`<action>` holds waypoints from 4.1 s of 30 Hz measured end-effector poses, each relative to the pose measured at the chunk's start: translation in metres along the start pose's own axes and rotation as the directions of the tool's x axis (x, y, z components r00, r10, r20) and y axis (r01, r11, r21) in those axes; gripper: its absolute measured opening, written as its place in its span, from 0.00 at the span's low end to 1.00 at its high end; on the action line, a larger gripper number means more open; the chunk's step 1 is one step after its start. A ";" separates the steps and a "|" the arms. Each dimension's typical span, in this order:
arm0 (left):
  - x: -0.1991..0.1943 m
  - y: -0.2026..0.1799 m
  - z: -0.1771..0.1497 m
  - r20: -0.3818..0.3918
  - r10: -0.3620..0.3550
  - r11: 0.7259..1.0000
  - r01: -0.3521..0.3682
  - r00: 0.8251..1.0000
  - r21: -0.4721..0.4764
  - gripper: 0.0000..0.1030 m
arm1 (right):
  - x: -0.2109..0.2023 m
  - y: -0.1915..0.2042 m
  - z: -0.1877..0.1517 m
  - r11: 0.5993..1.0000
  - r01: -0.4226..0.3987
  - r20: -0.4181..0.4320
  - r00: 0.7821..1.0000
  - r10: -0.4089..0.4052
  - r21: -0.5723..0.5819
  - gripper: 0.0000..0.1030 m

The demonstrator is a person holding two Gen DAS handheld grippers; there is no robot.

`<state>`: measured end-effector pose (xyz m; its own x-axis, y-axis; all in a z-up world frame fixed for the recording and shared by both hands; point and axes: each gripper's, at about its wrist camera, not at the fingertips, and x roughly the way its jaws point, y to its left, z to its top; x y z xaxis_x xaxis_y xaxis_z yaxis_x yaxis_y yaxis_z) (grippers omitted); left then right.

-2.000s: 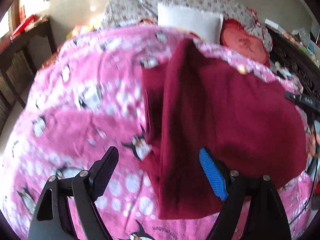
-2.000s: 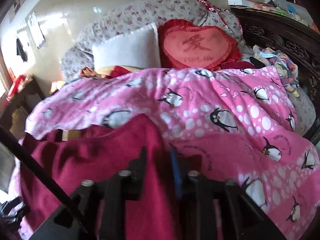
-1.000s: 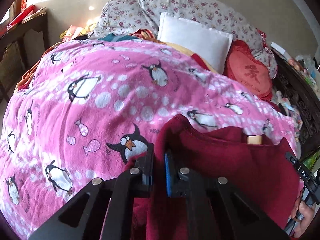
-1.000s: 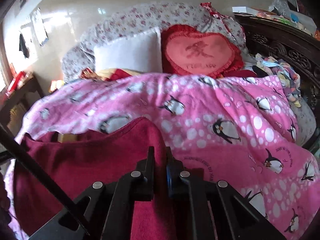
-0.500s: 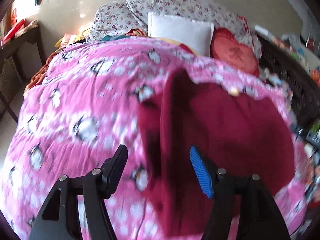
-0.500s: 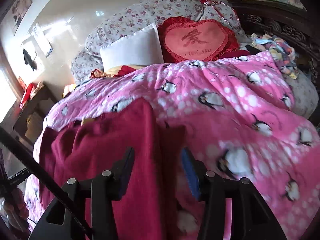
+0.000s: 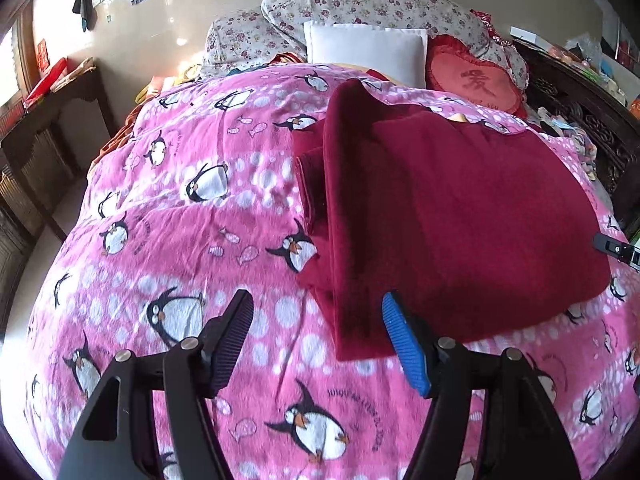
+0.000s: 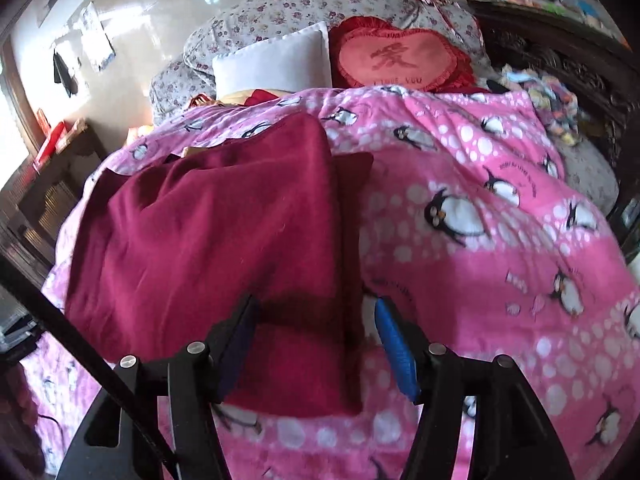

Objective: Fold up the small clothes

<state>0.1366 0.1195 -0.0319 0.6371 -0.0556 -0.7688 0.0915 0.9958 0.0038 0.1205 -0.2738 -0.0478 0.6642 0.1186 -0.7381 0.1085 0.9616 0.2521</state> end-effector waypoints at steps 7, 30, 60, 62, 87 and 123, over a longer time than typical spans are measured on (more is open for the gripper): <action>0.002 0.004 -0.009 -0.010 0.008 1.000 -0.009 1.000 -0.015 0.67 | -0.003 -0.009 -0.016 1.000 0.006 -0.028 1.000 -0.006 0.017 0.65; 0.034 0.014 -0.026 -0.036 -0.220 0.966 0.213 0.975 -0.144 0.79 | 0.008 -0.009 -0.036 0.993 -0.103 -0.008 0.995 0.103 -0.050 0.43; -0.003 0.010 -0.001 -0.006 -0.127 0.990 0.126 0.992 -0.057 0.39 | -0.039 0.012 -0.004 0.995 -0.091 0.080 0.992 0.093 -0.030 0.32; 0.000 0.006 0.012 0.012 -0.139 0.987 0.140 0.990 -0.078 0.46 | -0.032 0.029 0.004 0.993 -0.105 0.086 0.990 0.110 -0.054 0.33; 0.099 0.029 0.100 -0.042 -0.107 0.954 0.091 0.993 -0.285 0.71 | 0.118 0.143 0.095 0.970 0.018 0.045 0.999 -0.007 -0.241 0.33; 0.057 0.073 0.020 -0.039 -0.259 0.894 0.224 0.965 -0.387 0.79 | 0.143 0.285 0.083 0.923 -0.195 -0.085 0.981 0.177 -0.331 0.56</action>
<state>0.1946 0.1878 -0.0628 0.5612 -0.3083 -0.7681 -0.0719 0.9063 -0.4164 0.3076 -0.0036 -0.0301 0.6078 0.3072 -0.7323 -0.2744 0.9466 0.1694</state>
